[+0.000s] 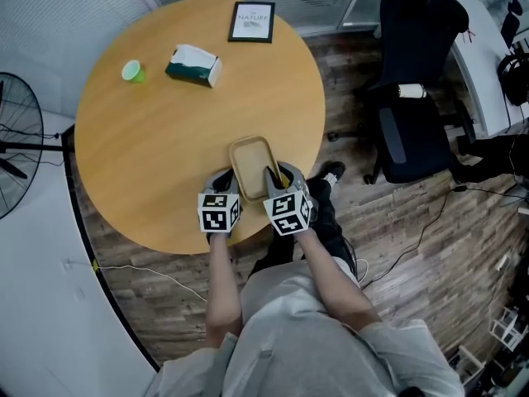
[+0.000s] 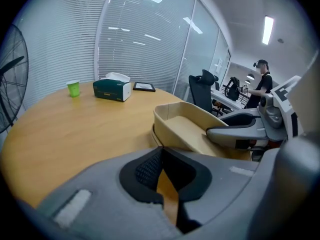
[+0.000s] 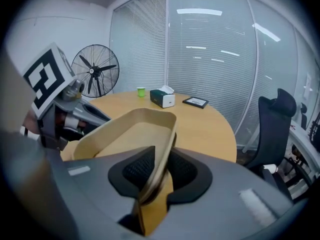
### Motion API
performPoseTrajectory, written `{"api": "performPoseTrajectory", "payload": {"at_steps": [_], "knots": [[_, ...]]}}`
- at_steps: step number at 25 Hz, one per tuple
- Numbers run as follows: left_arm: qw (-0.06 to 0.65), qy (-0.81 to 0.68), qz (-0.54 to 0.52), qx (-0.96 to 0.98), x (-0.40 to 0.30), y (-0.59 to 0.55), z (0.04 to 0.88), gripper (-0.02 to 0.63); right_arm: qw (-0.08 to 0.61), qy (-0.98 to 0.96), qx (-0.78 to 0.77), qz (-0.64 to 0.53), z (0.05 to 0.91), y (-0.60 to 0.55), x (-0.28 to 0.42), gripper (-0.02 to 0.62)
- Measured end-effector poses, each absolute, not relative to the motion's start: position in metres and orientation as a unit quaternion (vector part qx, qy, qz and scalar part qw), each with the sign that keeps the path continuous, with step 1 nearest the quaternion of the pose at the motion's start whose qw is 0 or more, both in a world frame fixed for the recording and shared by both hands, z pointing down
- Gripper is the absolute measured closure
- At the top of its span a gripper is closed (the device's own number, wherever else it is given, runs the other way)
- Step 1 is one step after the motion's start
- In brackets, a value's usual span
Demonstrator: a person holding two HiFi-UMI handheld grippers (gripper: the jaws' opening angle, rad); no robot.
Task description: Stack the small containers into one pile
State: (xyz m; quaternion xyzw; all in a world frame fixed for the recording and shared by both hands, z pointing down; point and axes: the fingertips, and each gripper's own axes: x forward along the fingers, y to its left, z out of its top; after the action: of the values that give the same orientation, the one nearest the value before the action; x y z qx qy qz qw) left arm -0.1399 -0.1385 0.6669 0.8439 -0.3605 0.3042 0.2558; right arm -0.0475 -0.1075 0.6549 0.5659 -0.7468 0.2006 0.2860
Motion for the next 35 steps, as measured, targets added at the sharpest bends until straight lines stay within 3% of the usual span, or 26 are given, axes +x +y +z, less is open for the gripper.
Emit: {"api": "performPoseTrajectory", "payload": {"at_steps": [16, 35], "knots": [[0.264, -0.395, 0.301, 0.827, -0.152, -0.138, 0.672, 0.601, 0.288, -0.744, 0.568, 0.202, 0.662, -0.088, -0.039, 0.465], [0.277, -0.481, 0.269, 0.787, -0.133, -0.018, 0.617, 0.601, 0.196, -0.803, 0.492, 0.273, 0.608, -0.021, 0.002, 0.465]]}}
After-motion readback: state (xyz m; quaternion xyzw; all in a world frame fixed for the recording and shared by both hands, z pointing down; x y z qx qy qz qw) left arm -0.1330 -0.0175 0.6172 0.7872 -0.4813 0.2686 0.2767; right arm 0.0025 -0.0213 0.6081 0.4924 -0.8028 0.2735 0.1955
